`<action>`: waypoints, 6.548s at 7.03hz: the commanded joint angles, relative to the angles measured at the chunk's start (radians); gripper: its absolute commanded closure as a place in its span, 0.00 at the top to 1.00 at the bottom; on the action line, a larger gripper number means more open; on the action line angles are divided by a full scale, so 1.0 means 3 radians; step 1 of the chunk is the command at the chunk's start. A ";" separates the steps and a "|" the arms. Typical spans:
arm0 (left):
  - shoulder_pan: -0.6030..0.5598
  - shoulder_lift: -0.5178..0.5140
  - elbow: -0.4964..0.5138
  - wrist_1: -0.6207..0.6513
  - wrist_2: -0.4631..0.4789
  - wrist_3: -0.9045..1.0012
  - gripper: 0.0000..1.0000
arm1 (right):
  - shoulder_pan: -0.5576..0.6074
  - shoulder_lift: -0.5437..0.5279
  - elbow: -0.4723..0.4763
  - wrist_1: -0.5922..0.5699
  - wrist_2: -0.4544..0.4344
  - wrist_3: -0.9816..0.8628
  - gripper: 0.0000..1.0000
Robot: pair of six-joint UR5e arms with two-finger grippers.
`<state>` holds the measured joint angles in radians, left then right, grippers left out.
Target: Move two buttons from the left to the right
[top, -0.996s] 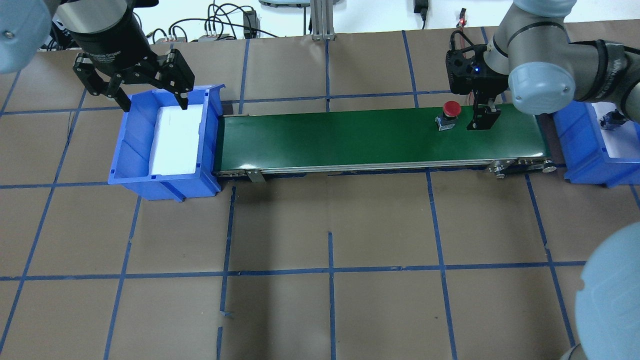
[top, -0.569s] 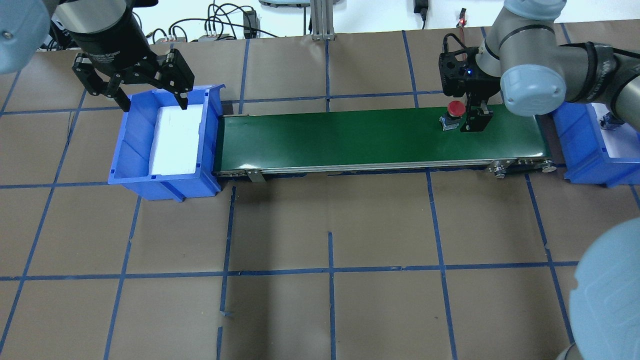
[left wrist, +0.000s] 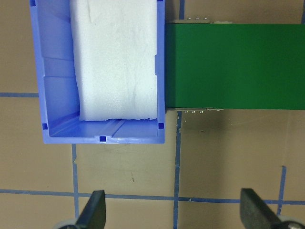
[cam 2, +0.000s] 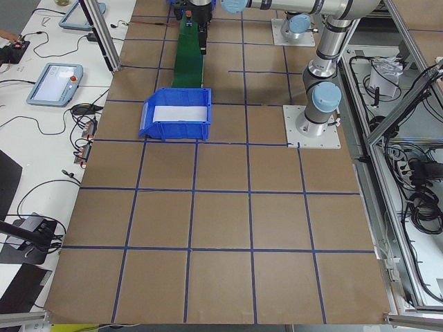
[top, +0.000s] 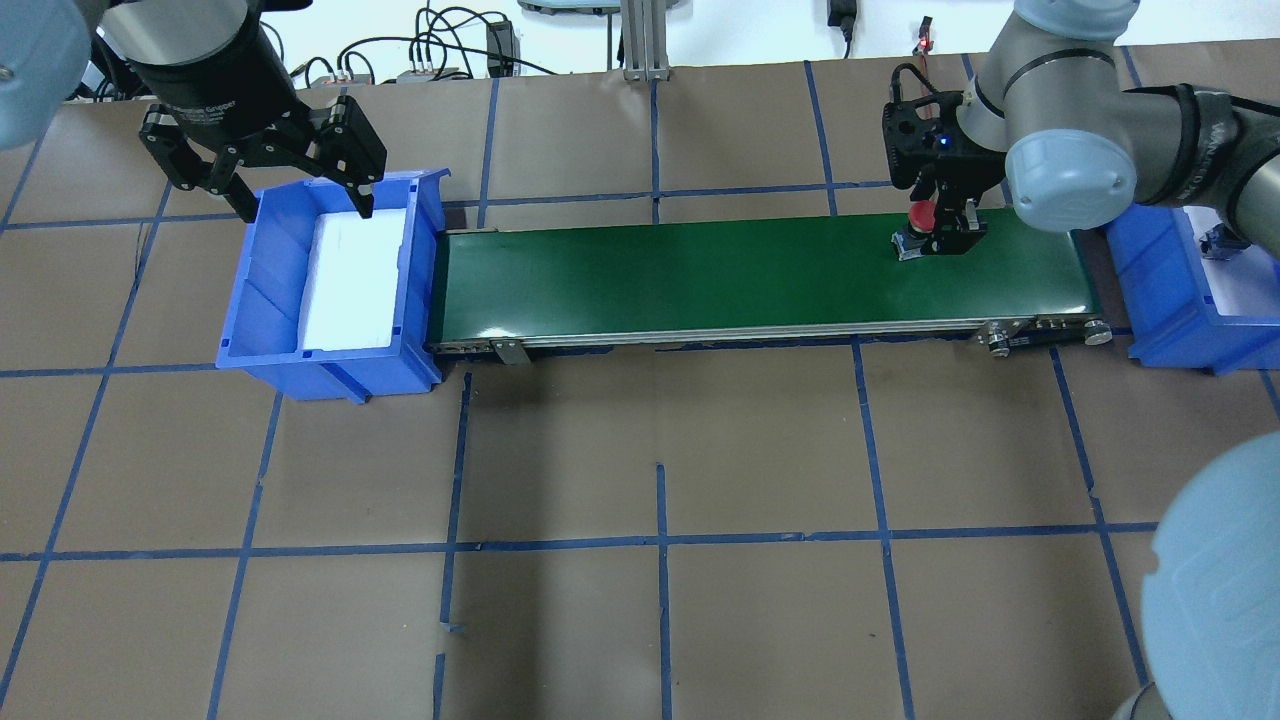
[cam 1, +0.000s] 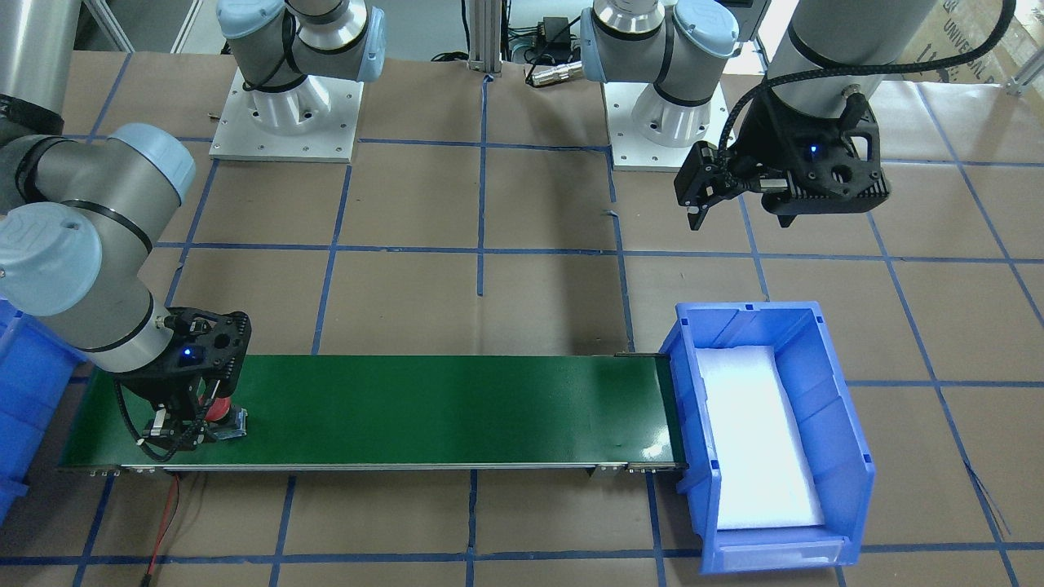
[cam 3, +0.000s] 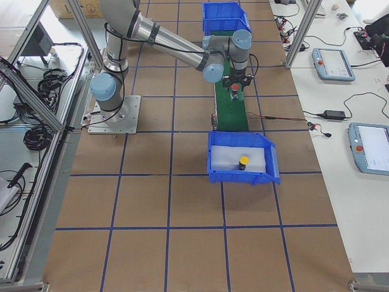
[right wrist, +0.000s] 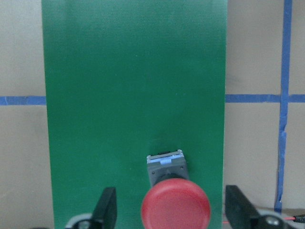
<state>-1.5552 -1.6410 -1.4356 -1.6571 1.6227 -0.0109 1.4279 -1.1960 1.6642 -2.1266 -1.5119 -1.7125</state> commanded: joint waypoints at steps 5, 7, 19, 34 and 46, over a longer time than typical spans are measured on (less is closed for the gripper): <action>-0.0001 -0.0001 -0.0016 0.0001 -0.0015 -0.0004 1.00 | -0.0483 -0.0058 -0.0376 0.0113 0.0013 -0.0039 0.09; -0.0001 -0.0016 -0.0006 0.0001 -0.0015 -0.0004 1.00 | -0.1019 -0.0048 -0.0642 0.0211 0.0013 -0.0248 0.09; -0.0001 -0.0016 -0.0001 0.0001 -0.0015 -0.0004 1.00 | -0.1712 0.0426 -0.0587 0.0053 0.0253 -0.0509 0.10; 0.0004 0.0009 -0.0021 0.0011 -0.0004 0.0001 1.00 | -0.1310 -0.0272 -0.1205 0.1732 0.0213 0.0009 1.00; -0.0011 0.0009 -0.0057 0.0001 -0.0010 0.0001 1.00 | 0.0665 -0.0641 -0.0894 0.1822 -0.0181 0.5688 1.00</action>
<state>-1.5580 -1.6385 -1.4522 -1.6567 1.6190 -0.0114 1.6259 -1.3883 1.3871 -1.5800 -1.5656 -0.0501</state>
